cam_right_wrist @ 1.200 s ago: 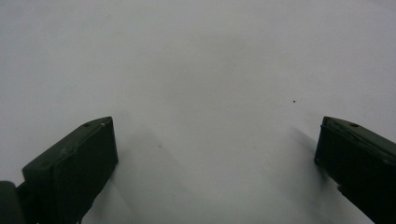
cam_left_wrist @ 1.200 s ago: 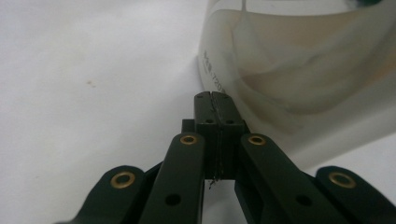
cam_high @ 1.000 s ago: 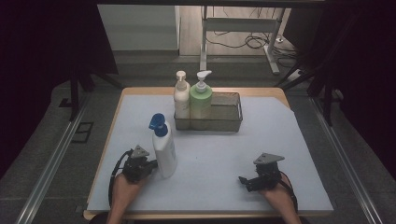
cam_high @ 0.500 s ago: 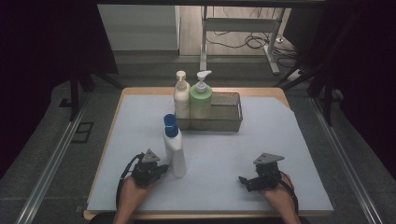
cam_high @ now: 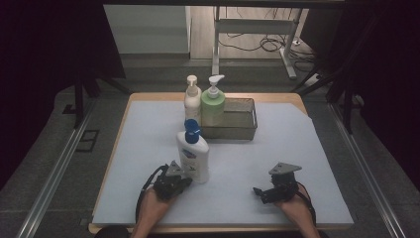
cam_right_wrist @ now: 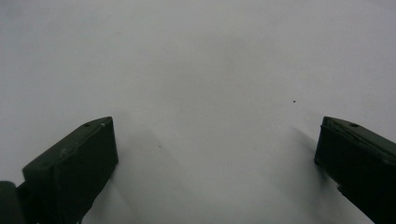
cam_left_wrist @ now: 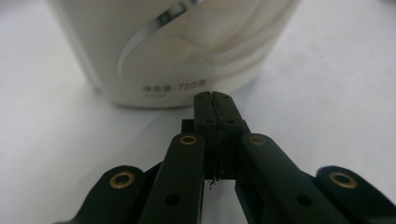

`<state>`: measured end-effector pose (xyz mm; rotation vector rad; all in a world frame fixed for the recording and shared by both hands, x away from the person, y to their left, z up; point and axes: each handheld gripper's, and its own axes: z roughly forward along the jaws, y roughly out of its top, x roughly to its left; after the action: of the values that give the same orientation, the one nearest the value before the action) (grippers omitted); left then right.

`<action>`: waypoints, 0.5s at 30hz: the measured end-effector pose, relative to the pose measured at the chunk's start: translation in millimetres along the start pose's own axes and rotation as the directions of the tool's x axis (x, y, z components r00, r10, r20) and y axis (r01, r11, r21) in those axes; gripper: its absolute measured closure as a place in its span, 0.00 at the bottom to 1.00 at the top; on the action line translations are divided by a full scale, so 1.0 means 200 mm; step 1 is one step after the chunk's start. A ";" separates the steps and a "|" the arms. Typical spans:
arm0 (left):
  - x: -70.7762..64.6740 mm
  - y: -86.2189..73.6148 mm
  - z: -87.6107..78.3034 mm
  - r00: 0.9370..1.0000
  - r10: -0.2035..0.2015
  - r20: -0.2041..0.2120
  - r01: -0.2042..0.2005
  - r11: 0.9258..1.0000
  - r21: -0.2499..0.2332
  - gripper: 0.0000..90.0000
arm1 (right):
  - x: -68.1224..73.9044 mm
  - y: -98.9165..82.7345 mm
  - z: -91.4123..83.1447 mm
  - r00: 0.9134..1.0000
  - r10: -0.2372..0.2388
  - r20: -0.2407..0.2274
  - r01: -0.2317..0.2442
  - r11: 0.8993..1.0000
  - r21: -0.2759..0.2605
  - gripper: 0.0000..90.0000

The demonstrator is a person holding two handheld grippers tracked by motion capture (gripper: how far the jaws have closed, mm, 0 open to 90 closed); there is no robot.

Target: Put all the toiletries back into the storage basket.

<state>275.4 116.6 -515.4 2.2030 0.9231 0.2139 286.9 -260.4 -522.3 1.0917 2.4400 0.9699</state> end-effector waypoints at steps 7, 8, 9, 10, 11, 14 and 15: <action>-0.01 0.00 -0.01 1.000 0.012 -0.003 -0.012 1.000 0.007 0.92 | 0.00 0.00 0.00 1.000 0.001 -0.001 -0.001 1.000 0.000 0.00; -0.01 0.00 -0.01 1.000 0.017 -0.012 -0.017 1.000 0.010 0.90 | 0.00 0.00 0.00 1.000 0.000 -0.001 0.000 1.000 0.001 0.00; -0.01 -0.01 -0.02 1.000 0.021 -0.022 -0.021 1.000 0.009 0.86 | 0.00 0.00 0.00 1.000 0.001 -0.001 -0.001 1.000 0.001 0.00; -0.01 -0.01 -0.04 0.999 0.022 -0.029 -0.022 1.000 0.006 0.82 | 0.00 0.00 0.00 1.000 0.001 -0.002 -0.001 1.000 0.002 0.00; -0.01 -0.02 -0.05 0.999 0.017 -0.031 -0.017 1.000 0.003 0.77 | 0.00 0.00 0.00 1.000 0.001 -0.002 -0.001 1.000 0.002 0.00; 0.00 -0.06 -0.09 0.998 0.018 -0.063 -0.018 1.000 -0.002 0.64 | 0.00 0.00 0.00 1.000 0.001 -0.002 -0.001 1.000 0.002 0.00; 0.00 -0.07 -0.10 0.997 0.017 -0.069 -0.017 1.000 -0.001 0.60 | 0.00 0.00 0.00 1.000 0.001 -0.001 -0.001 1.000 0.002 0.00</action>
<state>260.2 134.0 -510.2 2.2152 0.9415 0.3001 287.1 -260.5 -522.0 1.0938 2.4418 0.9693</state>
